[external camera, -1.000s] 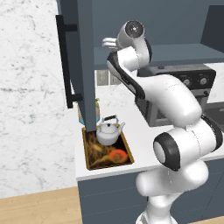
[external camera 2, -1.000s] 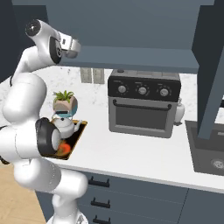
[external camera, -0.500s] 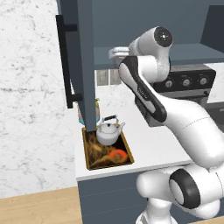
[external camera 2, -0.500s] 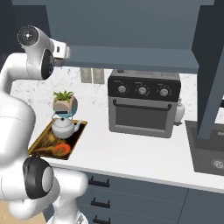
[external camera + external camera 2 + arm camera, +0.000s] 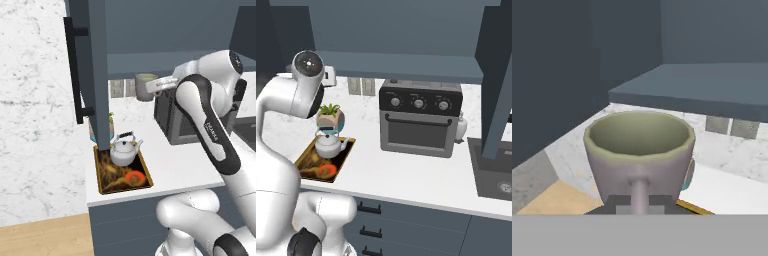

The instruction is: Pick the kettle from the counter and place it on the tray. Then pick the mug from the cabinet and place it on the tray. Then close the cabinet doors.

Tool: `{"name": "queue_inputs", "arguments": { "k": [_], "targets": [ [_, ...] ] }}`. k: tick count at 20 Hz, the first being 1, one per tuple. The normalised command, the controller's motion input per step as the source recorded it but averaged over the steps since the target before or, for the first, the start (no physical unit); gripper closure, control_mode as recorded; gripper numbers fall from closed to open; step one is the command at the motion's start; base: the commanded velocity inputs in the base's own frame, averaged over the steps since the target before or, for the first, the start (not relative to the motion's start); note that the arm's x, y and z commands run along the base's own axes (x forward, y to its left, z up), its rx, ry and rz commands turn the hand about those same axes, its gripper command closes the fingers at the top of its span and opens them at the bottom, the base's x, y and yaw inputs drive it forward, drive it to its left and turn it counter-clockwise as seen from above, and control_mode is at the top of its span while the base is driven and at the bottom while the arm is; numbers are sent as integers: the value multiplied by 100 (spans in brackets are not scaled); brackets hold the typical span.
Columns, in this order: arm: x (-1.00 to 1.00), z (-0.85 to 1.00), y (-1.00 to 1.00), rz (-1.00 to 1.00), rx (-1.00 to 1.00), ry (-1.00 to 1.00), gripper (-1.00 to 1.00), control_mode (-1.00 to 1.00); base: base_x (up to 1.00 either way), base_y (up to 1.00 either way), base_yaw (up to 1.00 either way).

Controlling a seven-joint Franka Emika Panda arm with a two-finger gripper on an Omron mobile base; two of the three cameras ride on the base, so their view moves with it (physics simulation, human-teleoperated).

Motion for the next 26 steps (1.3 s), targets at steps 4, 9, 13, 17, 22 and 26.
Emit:
{"name": "queue_inputs", "arguments": {
  "k": [4, 9, 13, 17, 22, 26],
  "targets": [
    [-100, -42, -16, 41, 0, 5, 100, -100, 0, 0, 0],
    [-89, -74, -4, 29, 0, 2, 100, -100, 0, 0, 0],
    [-30, -100, 3, 2, -1, 2, 100, -100, 0, 0, 0],
    [-6, -100, 8, 0, -4, -1, 100, -100, 0, 0, 0],
    [23, -91, 1, 0, 0, 10, 100, -100, 0, 0, 0],
    [54, -80, 5, 3, 0, 13, 100, -100, 0, 0, 0]
  ]
}}
